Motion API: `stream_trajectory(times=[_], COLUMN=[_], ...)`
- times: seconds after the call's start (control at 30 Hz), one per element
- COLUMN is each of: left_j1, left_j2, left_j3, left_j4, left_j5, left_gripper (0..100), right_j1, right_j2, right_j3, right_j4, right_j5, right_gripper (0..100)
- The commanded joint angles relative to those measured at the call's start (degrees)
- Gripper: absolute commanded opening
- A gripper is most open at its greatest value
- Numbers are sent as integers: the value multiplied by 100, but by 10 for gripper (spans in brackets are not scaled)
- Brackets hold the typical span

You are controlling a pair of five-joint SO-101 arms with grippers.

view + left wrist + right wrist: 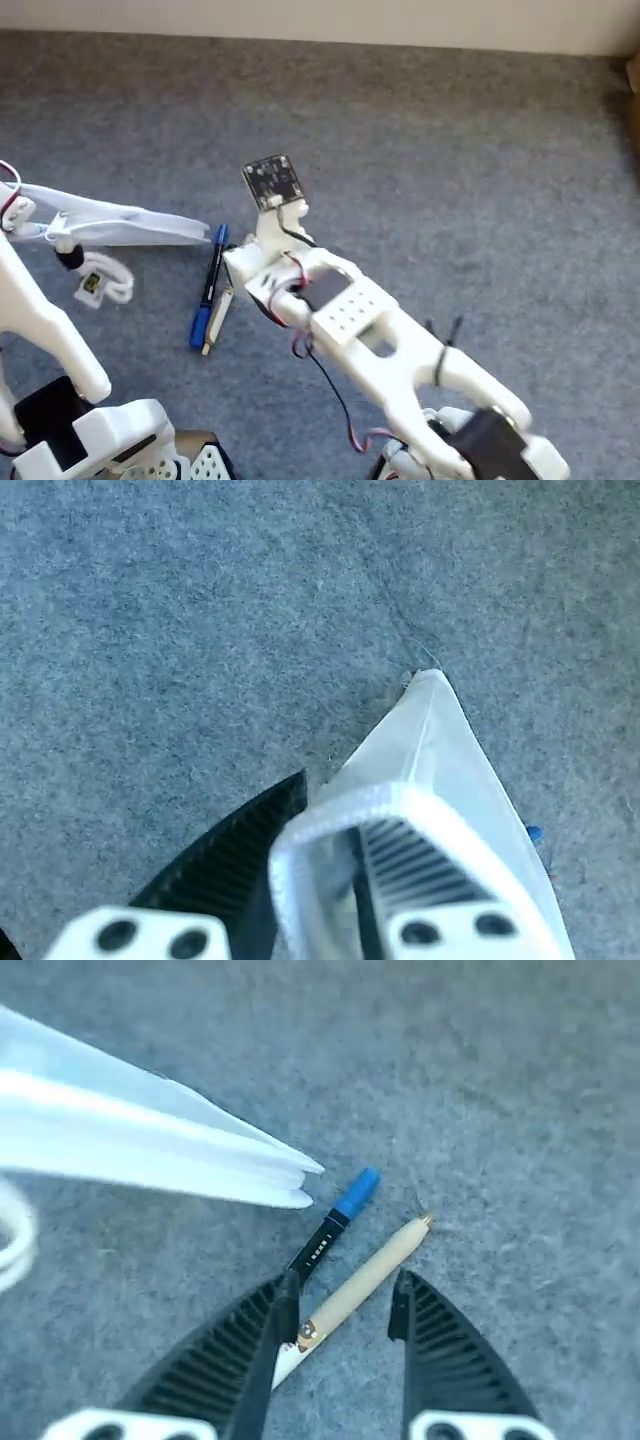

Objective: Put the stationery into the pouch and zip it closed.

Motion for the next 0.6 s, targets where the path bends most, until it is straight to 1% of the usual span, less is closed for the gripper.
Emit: stream_trajectory(times=[0.0, 0.2, 0.4, 0.57], left_j1=[-92, -75, -66, -66], left_j2=[-57, -48, -48, -48], left_j3=[-171, -154, -92, -92], left_j4=[18, 18, 9, 9], left_j5=[70, 70, 70, 62], left_gripper=[77, 77, 77, 77], right_j1=[-40, -31, -22, 163], right_j2=[514, 1420, 1842, 2158], right_j3=[-743, -1367, -1657, -1903], right_j4=[22, 31, 31, 40], right_j5=[-290, -615, -642, -826], right_gripper=[146, 146, 146, 146])
